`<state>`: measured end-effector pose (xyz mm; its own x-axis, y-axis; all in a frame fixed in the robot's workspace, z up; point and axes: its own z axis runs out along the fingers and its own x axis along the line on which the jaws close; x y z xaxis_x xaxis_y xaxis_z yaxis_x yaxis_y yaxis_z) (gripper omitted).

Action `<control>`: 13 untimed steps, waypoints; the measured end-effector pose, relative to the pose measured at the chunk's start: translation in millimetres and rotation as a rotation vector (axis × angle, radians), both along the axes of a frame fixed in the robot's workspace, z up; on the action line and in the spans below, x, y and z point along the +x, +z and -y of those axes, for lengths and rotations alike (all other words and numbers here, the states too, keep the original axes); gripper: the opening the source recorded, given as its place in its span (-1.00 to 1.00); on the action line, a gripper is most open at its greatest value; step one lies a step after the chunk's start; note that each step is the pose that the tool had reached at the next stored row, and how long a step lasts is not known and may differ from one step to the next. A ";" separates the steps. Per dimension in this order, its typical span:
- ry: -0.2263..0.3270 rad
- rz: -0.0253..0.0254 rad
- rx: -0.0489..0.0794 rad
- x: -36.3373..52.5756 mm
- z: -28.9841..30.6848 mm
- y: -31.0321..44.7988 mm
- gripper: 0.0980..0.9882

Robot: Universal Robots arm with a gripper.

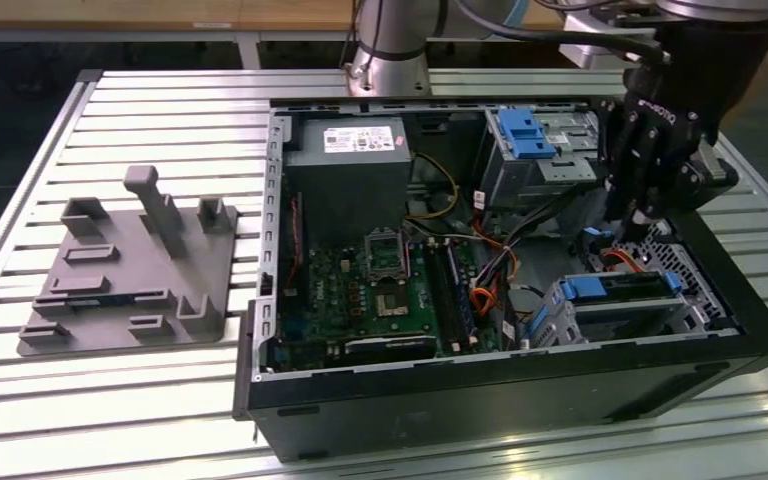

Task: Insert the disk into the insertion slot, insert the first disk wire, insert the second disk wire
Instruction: 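Insert the second disk wire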

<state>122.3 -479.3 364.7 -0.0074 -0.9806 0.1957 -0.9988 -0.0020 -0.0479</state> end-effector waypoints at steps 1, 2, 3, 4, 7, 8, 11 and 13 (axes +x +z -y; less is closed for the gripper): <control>0.007 0.0005 -0.001 -0.1 0.0 -0.8 -0.41; 0.012 0.0007 -0.004 -0.5 -0.3 -1.6 -0.41; 0.013 0.0014 -0.006 -1.7 -1.5 -2.6 -0.41; 0.013 0.0020 -0.008 -3.7 -3.5 -3.6 -0.41; 0.013 0.0026 -0.033 -10.1 -10.7 -6.1 -0.41; 0.013 0.0026 -0.047 -10.9 -12.1 -6.4 -0.41; 0.016 0.0031 -0.083 -11.9 -15.1 -7.6 -0.41; 0.020 0.0061 -0.093 -12.5 -17.4 -9.2 -0.41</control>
<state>109.8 -461.8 355.4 0.0101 -0.9581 0.2863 -0.9983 -0.0262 -0.0527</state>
